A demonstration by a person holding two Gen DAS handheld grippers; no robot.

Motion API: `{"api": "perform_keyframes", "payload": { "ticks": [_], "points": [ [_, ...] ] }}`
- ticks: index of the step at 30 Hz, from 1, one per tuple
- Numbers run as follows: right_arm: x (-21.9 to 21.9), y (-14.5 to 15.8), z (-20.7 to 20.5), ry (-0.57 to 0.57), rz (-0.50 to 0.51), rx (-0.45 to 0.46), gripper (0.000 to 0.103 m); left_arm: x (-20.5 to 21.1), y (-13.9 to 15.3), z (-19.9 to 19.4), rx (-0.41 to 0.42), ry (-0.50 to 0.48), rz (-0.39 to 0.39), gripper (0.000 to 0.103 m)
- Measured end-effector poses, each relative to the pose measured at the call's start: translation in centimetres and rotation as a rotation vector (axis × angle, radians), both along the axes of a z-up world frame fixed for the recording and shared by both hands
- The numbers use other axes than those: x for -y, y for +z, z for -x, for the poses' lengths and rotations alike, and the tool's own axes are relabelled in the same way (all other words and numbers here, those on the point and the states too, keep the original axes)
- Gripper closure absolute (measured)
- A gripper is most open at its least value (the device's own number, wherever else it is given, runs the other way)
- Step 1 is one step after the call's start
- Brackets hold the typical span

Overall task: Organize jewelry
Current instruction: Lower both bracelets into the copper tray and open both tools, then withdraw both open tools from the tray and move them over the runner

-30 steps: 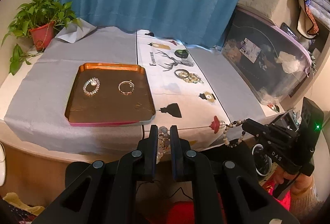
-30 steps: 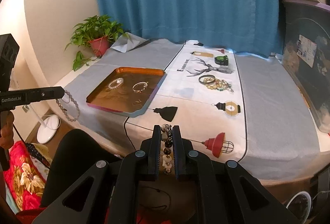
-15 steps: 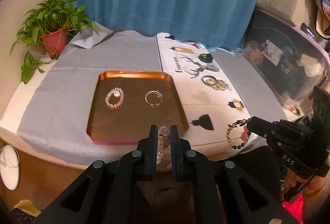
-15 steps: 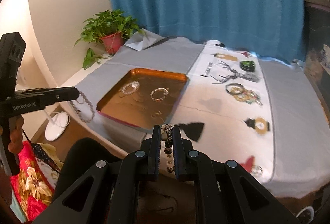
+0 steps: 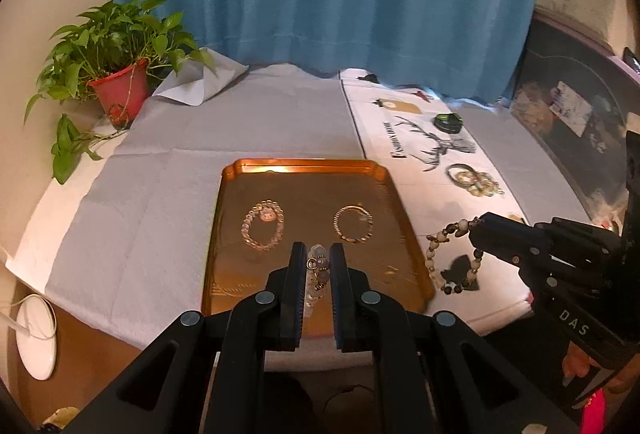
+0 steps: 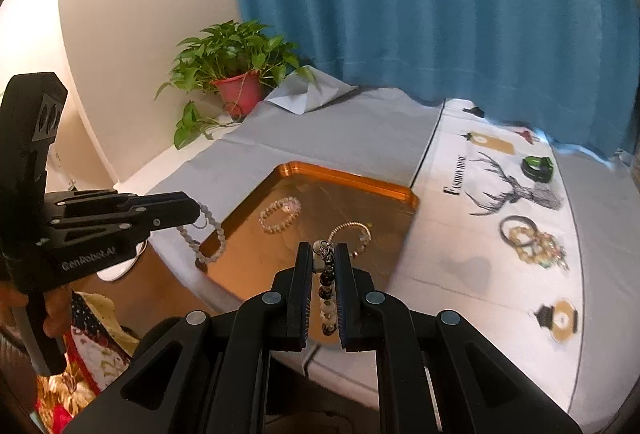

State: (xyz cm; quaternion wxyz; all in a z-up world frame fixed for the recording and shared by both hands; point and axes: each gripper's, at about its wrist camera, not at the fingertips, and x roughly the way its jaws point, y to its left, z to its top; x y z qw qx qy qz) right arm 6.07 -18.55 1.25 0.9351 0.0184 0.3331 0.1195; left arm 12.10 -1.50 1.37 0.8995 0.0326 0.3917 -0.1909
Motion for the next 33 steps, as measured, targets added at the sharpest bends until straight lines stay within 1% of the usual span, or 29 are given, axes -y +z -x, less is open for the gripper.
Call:
{"api": "perform_keyframes", "payload": {
  "ticks": [7, 14, 16, 18, 19, 20, 21, 22, 23, 24, 26, 29, 31, 33],
  "points": [
    [-1.2, -2.3, -3.3, 0.012, 0.001, -0.033, 0.092, -0.2, -2.6, -3.1, -0.041, 0.014, -0.006, 0.094],
    [-1.7, -4.7, -5.6, 0.012, 0.027, -0.074, 0.092, -0.2, -4.7, -5.2, -0.062, 0.029, -0.04, 0.093],
    [-1.7, -5.4, -6.2, 0.012, 0.036, -0.086, 0.092, 0.0, -5.6, -5.8, -0.078, 0.027, -0.061, 0.091],
    [-2.0, -6.5, -7.0, 0.023, 0.051, -0.123, 0.089, 0.2, -7.0, -6.5, -0.11, 0.039, -0.103, 0.054],
    [-2.2, -7.3, -7.5, 0.028, 0.064, -0.151, 0.088, 0.2, -7.6, -6.9, -0.127, 0.051, -0.126, 0.012],
    [-2.4, -8.2, -8.0, 0.03, 0.09, -0.191, 0.081, 0.2, -8.2, -7.0, -0.141, 0.075, -0.154, 0.001],
    [-2.6, -8.8, -8.3, 0.028, 0.109, -0.219, 0.065, 0.0, -8.4, -6.7, -0.132, 0.085, -0.153, 0.001],
    [-2.7, -9.4, -8.3, 0.023, 0.123, -0.247, 0.056, -0.2, -8.4, -6.4, -0.126, 0.086, -0.151, 0.001],
    [-2.6, -9.7, -8.0, 0.021, 0.121, -0.255, 0.044, -0.3, -8.4, -6.1, -0.127, 0.086, -0.153, 0.001],
    [-2.5, -9.8, -7.6, 0.022, 0.117, -0.25, 0.041, -0.5, -8.4, -5.6, -0.129, 0.091, -0.161, 0.001],
    [-2.4, -9.7, -6.3, 0.019, 0.125, -0.24, 0.038, -0.8, -8.1, -4.5, -0.128, 0.102, -0.178, 0.001],
    [-2.0, -9.2, -3.9, -0.001, 0.131, -0.242, 0.035, -1.3, -7.1, -1.4, -0.109, 0.13, -0.191, 0.001],
    [-1.4, -8.3, -1.6, -0.032, 0.119, -0.231, 0.033, -1.8, -6.3, 0.9, -0.095, 0.156, -0.174, 0.001],
    [-0.9, -7.2, 0.6, -0.06, 0.101, -0.218, 0.032, -2.4, -5.4, 3.6, -0.088, 0.178, -0.137, 0.001]
  ]
}}
